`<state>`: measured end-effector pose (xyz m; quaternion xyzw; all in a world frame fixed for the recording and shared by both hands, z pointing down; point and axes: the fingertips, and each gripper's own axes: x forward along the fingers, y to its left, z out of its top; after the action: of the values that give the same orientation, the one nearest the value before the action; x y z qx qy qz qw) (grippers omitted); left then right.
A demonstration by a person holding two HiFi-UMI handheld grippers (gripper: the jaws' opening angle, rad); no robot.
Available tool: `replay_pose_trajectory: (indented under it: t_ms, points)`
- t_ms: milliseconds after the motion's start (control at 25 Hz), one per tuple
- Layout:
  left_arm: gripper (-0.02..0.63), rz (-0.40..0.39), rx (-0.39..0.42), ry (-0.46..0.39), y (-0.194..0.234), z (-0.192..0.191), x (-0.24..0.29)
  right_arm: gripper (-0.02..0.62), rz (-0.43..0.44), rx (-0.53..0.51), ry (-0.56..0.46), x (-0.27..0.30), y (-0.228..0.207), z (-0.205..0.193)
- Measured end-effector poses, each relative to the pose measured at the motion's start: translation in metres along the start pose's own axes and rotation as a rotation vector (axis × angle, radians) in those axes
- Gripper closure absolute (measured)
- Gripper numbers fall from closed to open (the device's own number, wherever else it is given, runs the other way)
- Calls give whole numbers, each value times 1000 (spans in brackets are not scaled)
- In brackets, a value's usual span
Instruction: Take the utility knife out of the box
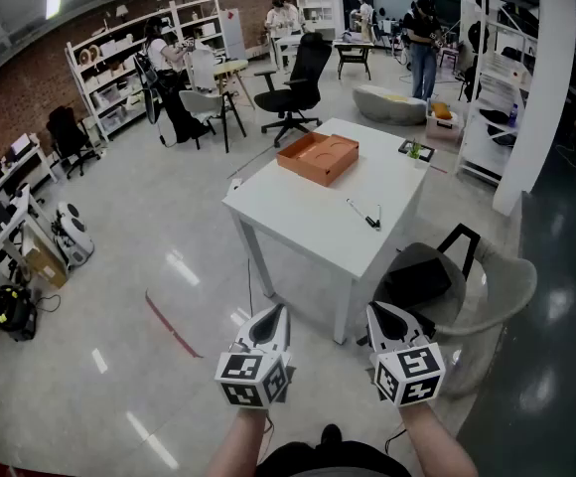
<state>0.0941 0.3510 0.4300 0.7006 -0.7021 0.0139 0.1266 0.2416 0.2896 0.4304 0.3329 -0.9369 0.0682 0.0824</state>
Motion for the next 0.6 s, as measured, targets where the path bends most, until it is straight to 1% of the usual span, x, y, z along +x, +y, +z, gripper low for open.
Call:
replay_pose_trajectory:
  t_ms: [280,520,560,600]
  points:
    - [592,23,12,3,1,1,0,595,12,14,-16,-2,-5,3]
    - [586,16,4,17,3,-3,11,595,19,35,-12,6,-13,-2]
    - [578,19,3,18,5,-2,13,595,19,35,-12,8,-14,-1]
    - [546,21,2,20,7,-1,16,594,18,35,-10,10,-15,0]
